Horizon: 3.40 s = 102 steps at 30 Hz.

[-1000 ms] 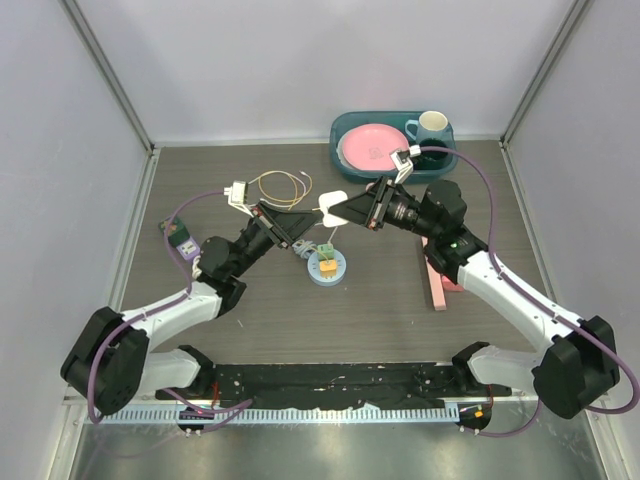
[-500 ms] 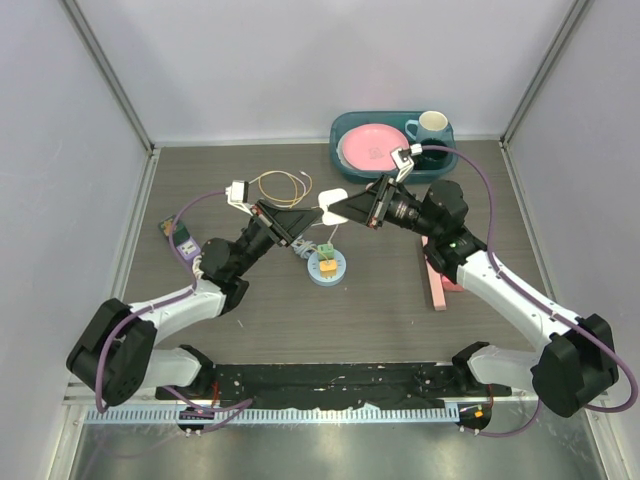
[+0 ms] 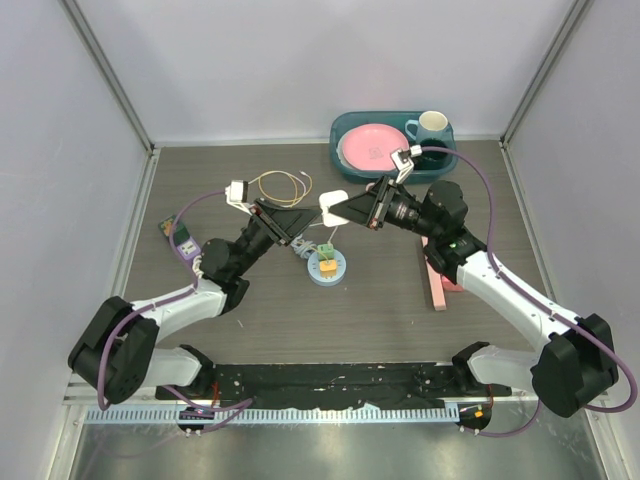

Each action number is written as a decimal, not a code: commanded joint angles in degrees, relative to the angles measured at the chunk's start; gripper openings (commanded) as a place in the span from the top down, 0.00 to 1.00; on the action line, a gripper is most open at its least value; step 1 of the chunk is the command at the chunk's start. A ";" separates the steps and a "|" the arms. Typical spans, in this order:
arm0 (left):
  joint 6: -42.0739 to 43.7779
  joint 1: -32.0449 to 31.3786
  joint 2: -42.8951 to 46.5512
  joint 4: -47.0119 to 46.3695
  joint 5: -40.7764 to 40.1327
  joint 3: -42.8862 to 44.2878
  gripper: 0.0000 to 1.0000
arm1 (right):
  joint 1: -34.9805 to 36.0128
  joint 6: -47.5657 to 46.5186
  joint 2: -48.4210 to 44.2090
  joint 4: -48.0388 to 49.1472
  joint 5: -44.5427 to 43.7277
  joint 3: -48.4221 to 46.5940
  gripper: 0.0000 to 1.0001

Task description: Insert the plug

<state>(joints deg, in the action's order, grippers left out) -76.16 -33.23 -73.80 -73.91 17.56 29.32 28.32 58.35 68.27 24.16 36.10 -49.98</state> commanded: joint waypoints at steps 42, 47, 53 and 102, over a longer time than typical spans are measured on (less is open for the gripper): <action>63.86 3.18 31.61 84.37 -34.79 7.77 0.01 | 20.20 -26.97 23.66 -59.94 -59.65 -23.59 0.99; 64.30 3.26 30.74 83.32 -34.79 6.98 0.01 | 20.73 -27.06 27.61 -58.27 -60.79 -24.38 0.99; 64.21 3.26 30.38 82.87 -34.17 7.07 0.01 | 21.08 -27.50 30.51 -57.30 -60.88 -25.26 0.99; 62.80 3.26 30.29 81.47 -30.75 6.63 0.03 | 20.90 -28.29 38.95 -53.78 -50.51 -21.57 0.99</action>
<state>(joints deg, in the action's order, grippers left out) -13.06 -30.24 -44.01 10.09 -14.09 36.40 48.90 29.89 103.61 -30.13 -19.29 -74.32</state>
